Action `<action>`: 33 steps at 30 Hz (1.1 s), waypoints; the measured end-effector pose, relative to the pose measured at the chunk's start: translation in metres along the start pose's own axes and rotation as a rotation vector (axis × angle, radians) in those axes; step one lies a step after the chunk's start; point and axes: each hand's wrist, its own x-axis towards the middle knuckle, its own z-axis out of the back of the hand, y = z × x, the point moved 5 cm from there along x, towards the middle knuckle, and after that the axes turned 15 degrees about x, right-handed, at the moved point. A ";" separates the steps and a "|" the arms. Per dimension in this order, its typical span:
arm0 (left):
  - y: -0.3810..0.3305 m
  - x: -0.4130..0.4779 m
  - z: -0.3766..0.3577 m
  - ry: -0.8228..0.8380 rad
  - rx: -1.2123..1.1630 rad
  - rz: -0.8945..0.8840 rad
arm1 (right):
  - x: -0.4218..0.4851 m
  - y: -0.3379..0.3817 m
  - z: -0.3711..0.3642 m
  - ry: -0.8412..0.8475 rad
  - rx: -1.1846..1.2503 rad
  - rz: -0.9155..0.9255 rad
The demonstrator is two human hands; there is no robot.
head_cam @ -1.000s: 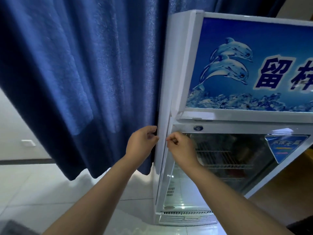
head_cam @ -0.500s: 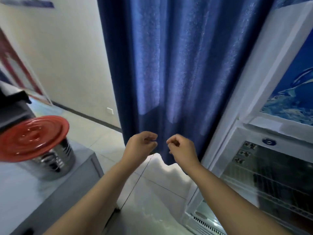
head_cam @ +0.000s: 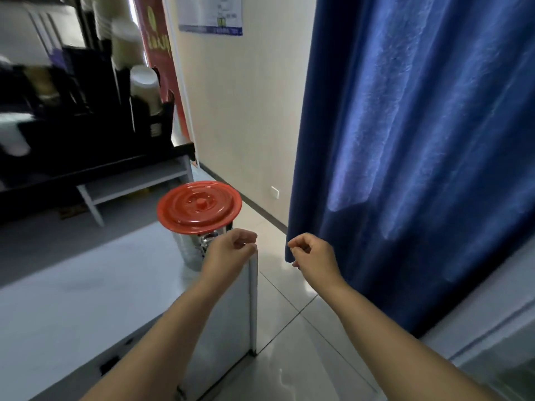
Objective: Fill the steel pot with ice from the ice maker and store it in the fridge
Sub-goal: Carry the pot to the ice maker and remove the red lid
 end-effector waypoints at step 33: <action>0.159 0.173 0.126 0.056 -0.133 0.360 | 0.097 0.010 -0.183 -0.099 0.466 -0.541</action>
